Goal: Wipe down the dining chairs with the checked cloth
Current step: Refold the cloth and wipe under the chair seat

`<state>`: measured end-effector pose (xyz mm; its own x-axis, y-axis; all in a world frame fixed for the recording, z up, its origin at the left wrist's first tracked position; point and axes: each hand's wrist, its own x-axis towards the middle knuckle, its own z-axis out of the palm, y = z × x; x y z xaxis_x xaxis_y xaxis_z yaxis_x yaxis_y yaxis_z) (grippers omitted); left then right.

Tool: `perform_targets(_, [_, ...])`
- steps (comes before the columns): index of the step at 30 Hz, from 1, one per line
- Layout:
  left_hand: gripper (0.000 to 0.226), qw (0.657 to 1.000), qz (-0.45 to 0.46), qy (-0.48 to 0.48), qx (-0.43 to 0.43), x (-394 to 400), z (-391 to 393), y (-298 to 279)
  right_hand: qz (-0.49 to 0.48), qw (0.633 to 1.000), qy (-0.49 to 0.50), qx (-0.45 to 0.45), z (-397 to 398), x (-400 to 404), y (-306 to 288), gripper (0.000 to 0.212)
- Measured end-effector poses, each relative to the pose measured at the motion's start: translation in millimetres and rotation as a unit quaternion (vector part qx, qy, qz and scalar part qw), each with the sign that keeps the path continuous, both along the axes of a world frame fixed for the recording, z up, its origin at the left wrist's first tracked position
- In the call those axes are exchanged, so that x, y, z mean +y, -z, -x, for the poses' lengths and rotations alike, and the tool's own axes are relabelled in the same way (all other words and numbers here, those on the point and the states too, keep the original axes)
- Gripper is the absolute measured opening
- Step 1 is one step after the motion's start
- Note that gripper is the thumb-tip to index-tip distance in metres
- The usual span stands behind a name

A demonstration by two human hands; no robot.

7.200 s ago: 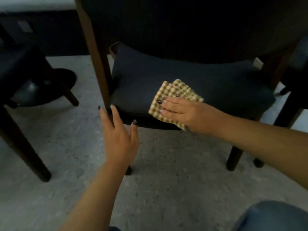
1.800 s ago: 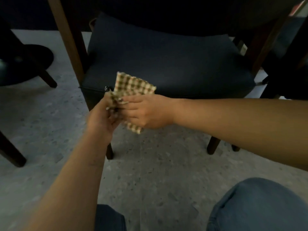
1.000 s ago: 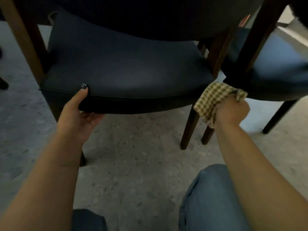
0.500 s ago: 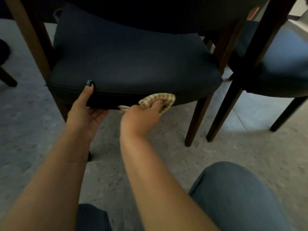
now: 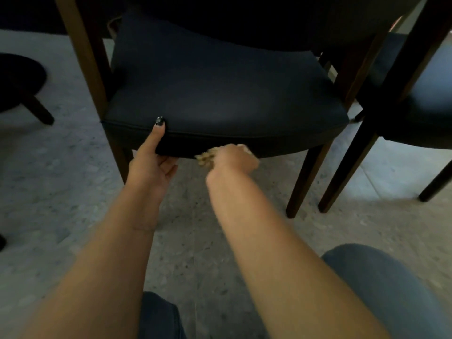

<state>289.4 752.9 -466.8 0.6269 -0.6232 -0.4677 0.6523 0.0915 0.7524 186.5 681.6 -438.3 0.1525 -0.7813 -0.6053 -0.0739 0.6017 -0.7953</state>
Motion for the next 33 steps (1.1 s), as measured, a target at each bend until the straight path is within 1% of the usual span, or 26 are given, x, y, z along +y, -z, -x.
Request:
perform_targets(2, [0.048, 1.0, 0.017, -0.009, 0.004, 0.6, -1.6, 0.1, -0.035, 0.998, 0.041, -0.038, -31.5, 20.1, 2.7, 0.032])
perform_targets(4, [0.055, 1.0, 0.015, -0.004, -0.007, 1.6, -3.4, 0.2, -0.106, 0.978, 0.106, -0.142, -36.0, 19.5, 16.3, 0.027])
perform_targets(6, [0.059, 1.0, -0.016, -0.002, -0.022, 1.8, -6.3, 2.6, -0.126, 0.959, 0.172, -0.187, -18.3, 8.9, 28.6, 0.023])
perform_targets(8, [0.055, 0.999, -0.038, -0.004, -0.031, 1.7, -8.5, 3.8, -0.134, 0.941, 0.211, -0.228, 7.4, -7.3, 37.5, 0.021])
perform_targets(10, [0.054, 0.999, -0.04, 0.005, -0.035, 1.8, -11.1, 4.4, -0.154, 0.921, 0.24, -0.264, 39.5, -20.7, 36.5, 0.031])
perform_targets(11, [0.056, 0.998, -0.04, 0.013, -0.036, 2.5, -13.1, 5.2, -0.148, 0.919, 0.254, -0.264, 56.9, -24.6, 31.3, 0.036])
perform_targets(13, [0.054, 0.998, -0.041, 0.029, -0.038, 3.7, -15.9, 6.8, -0.09, 0.901, 0.326, -0.273, 87.5, -28.9, 19.0, 0.037])
perform_targets(15, [0.053, 0.998, -0.04, 0.037, -0.036, 3.1, -17.5, 10.1, 0.038, 0.899, 0.365, -0.239, 103.2, -32.5, -0.4, 0.029])
perform_targets(16, [0.056, 0.998, -0.037, 0.037, -0.033, 2.8, -16.8, 10.1, 0.125, 0.9, 0.373, -0.187, 104.7, -37.3, -10.9, 0.027])
perform_targets(17, [0.059, 0.998, -0.032, 0.035, -0.029, 1.8, -16.2, 10.4, 0.224, 0.901, 0.356, -0.107, 100.6, -43.4, -20.9, 0.027])
perform_targets(18, [0.06, 0.999, -0.025, 0.032, -0.026, 1.1, -15.7, 10.5, 0.313, 0.899, 0.306, -0.007, 92.3, -49.0, -30.1, 0.026])
perform_targets(19, [0.063, 0.999, -0.019, 0.028, -0.021, 0.4, -15.1, 10.4, 0.376, 0.892, 0.236, 0.089, 82.2, -53.7, -32.8, 0.027])
perform_targets(20, [0.068, 0.999, -0.013, 0.025, -0.016, 0.0, -13.9, 9.9, 0.415, 0.879, 0.163, 0.17, 71.1, -58.2, -29.9, 0.032])
perform_targets(21, [0.072, 1.0, -0.01, 0.023, -0.013, 0.0, -12.4, 9.4, 0.437, 0.862, 0.105, 0.233, 60.8, -62.2, -25.4, 0.039])
perform_targets(22, [0.074, 1.0, -0.006, 0.02, -0.011, 0.3, -11.0, 8.9, 0.444, 0.855, 0.067, 0.26, 49.8, -60.7, -24.2, 0.044])
perform_targets(24, [0.073, 1.0, -0.004, 0.02, -0.012, 1.4, -10.5, 8.2, 0.458, 0.846, -0.008, 0.271, 26.8, -48.5, -25.0, 0.047])
perform_targets(26, [0.074, 1.0, -0.007, 0.021, -0.007, 2.2, -11.6, 7.4, 0.489, 0.824, -0.116, 0.261, -3.1, -24.5, -30.9, 0.044])
perform_targets(27, [0.071, 1.0, -0.004, 0.022, 0.002, 2.6, -11.9, 6.9, 0.511, 0.804, -0.177, 0.248, -18.7, -11.8, -35.0, 0.039])
perform_targets(29, [0.061, 0.999, 0.025, 0.02, 0.039, 4.5, -12.9, 6.5, 0.552, 0.759, -0.262, 0.226, -45.7, 3.5, -40.7, 0.023])
perform_targets(30, [0.059, 0.997, 0.042, 0.018, 0.06, 6.3, -13.7, 5.9, 0.573, 0.736, -0.282, 0.224, -53.4, 5.3, -43.4, 0.026])
perform_targets(31, [0.061, 0.995, 0.056, 0.017, 0.075, 8.0, -14.6, 5.5, 0.59, 0.719, -0.285, 0.23, -56.6, 3.0, -45.9, 0.038])
perform_targets(32, [0.064, 0.994, 0.063, 0.019, 0.087, 9.3, -15.3, 4.4, 0.596, 0.713, -0.282, 0.239, -55.0, -2.0, -49.3, 0.047])
perform_targets(33, [0.068, 0.993, 0.062, 0.023, 0.093, 9.8, -17.0, 4.1, 0.597, 0.714, -0.279, 0.238, -52.0, -10.1, -50.4, 0.052])
